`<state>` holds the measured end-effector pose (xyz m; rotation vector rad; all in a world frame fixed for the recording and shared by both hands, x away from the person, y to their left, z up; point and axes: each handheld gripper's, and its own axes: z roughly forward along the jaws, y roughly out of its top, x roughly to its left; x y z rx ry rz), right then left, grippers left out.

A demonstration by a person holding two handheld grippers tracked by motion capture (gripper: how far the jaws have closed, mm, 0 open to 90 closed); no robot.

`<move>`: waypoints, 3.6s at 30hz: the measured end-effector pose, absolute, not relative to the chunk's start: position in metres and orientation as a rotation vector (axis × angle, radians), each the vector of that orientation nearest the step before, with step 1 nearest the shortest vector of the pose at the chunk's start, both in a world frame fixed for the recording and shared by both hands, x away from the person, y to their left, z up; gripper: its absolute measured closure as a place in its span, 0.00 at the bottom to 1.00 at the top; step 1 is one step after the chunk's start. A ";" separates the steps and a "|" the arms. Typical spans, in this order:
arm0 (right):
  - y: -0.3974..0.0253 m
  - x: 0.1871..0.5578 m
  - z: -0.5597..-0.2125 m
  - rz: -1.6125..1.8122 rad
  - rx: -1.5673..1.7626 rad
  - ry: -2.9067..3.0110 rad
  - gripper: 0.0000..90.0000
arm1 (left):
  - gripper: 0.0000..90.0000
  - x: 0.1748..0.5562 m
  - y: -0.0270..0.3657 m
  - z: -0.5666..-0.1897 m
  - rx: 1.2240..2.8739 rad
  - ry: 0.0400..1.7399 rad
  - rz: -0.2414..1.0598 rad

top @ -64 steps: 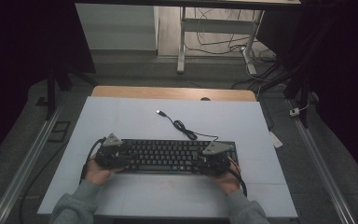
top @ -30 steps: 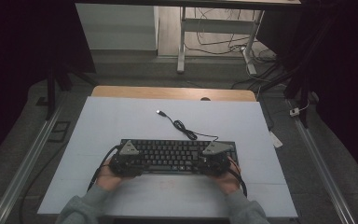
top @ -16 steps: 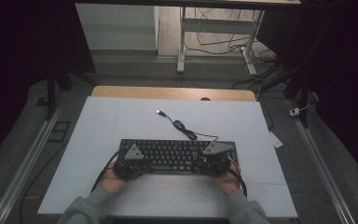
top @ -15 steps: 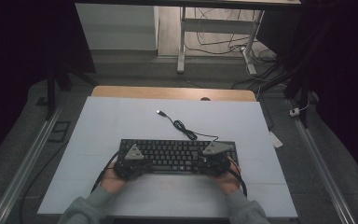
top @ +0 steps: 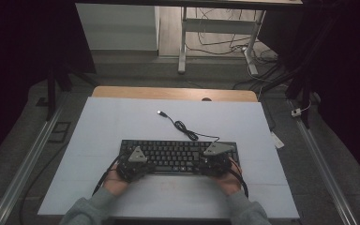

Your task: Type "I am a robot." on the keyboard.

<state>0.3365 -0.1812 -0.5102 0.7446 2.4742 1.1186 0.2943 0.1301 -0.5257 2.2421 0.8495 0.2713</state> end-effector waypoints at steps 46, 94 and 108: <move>-0.181 0.337 -0.510 1.117 0.743 2.475 0.55 | 0.56 0.309 0.193 -0.514 2.014 1.124 0.331; -0.180 0.337 -0.511 1.123 0.737 2.476 0.55 | 0.86 0.330 0.159 -0.519 2.062 1.047 0.346; -0.180 0.337 -0.511 1.121 0.741 2.479 0.55 | 0.98 0.337 0.151 -0.523 2.087 1.044 0.338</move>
